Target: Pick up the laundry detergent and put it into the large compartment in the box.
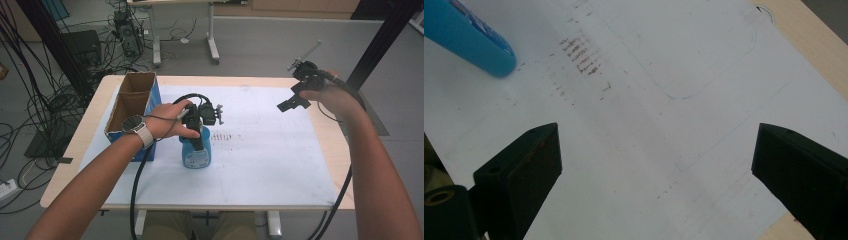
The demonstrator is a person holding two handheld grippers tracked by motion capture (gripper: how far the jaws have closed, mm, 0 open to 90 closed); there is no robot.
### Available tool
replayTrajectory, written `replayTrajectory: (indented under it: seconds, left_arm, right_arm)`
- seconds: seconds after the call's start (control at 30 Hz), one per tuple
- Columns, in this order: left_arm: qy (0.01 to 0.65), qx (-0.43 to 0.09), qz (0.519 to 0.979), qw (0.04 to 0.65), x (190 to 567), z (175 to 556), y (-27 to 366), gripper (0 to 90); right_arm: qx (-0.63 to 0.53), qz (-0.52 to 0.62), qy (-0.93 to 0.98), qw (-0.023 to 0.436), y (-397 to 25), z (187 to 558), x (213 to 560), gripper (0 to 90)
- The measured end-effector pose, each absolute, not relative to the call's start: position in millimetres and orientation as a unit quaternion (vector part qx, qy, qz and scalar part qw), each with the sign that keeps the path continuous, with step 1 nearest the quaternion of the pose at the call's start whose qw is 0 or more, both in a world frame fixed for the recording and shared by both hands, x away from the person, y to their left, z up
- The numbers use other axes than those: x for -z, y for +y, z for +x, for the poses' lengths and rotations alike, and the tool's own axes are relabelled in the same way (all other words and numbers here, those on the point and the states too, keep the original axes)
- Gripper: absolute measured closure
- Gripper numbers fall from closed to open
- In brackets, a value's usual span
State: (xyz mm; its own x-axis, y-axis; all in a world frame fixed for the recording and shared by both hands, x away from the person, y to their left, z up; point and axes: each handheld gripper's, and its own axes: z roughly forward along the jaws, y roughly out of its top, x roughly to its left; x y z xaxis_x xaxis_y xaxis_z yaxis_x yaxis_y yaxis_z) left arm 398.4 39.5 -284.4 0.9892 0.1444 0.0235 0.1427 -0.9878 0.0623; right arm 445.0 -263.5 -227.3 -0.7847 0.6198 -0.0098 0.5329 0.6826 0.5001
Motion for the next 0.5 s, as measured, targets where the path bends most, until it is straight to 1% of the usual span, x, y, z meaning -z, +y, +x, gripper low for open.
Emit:
replayTrajectory:
  seconds: [0.13,0.27,0.5]
  left_arm:
    - [0.088,-0.013,0.996,0.021,277.8,396.1,41.5,38.9]
    - [0.124,-0.013,0.991,0.038,263.1,393.3,46.1,38.9]
    - [0.172,-0.026,0.984,0.043,244.7,385.4,48.0,38.9]
  right_arm:
    - [-0.247,0.311,0.913,0.092,-264.4,442.2,226.4,5.8]
    - [-0.252,0.305,0.913,0.095,-264.2,439.4,224.7,5.8]
    - [-0.252,0.301,0.914,0.099,-263.2,434.2,224.3,5.9]
